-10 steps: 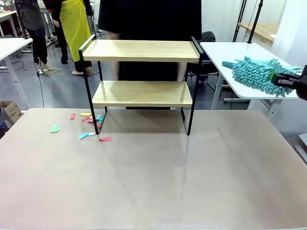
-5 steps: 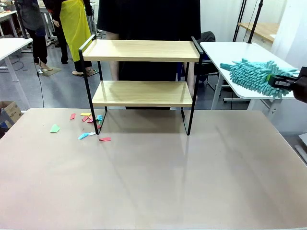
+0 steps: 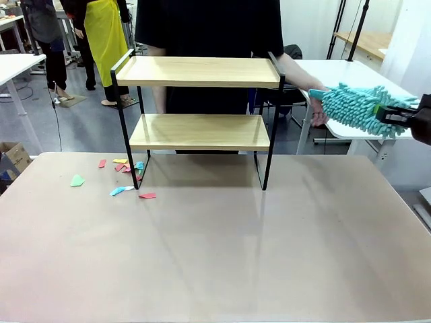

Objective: Clean the shelf.
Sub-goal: Hand the Duster back to the human.

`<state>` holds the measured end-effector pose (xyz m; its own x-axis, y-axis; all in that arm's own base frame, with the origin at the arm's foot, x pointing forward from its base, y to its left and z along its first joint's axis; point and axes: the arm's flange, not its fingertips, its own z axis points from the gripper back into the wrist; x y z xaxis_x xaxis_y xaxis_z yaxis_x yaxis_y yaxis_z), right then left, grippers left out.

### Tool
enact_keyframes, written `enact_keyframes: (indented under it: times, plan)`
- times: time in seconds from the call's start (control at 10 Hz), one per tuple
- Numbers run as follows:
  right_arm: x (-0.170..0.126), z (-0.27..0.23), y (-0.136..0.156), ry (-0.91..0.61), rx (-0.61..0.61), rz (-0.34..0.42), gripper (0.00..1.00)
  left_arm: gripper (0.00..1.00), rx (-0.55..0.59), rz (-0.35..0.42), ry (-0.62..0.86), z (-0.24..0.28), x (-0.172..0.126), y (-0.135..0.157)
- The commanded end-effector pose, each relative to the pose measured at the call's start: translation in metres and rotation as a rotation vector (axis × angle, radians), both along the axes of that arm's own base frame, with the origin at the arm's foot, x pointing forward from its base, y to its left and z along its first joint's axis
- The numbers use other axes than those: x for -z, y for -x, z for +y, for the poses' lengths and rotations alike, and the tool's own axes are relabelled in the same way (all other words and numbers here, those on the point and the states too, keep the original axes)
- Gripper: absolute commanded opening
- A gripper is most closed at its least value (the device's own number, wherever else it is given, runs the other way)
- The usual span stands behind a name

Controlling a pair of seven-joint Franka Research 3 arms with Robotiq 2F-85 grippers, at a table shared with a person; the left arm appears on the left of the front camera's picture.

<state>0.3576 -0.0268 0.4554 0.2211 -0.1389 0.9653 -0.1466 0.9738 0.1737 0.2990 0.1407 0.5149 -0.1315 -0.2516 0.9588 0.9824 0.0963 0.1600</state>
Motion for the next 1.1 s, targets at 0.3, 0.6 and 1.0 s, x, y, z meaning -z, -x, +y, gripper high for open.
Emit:
enact_keyframes:
  times: [0.3, 0.6, 1.0]
  plan:
    - [-0.0013, 0.0018, 0.0009, -0.012, -0.007, 0.000, 0.17, 1.00, 0.001, -0.025, 0.022, -0.0021, -0.0001, 0.0012]
    - [-0.0013, 0.0018, 0.0009, -0.012, -0.007, 0.000, 0.17, 1.00, 0.001, -0.025, 0.022, -0.0021, -0.0001, 0.0012]
    - [-0.0013, 0.0018, 0.0009, -0.012, -0.007, 0.000, 0.17, 1.00, 0.001, -0.025, 0.022, -0.0021, -0.0001, 0.0012]
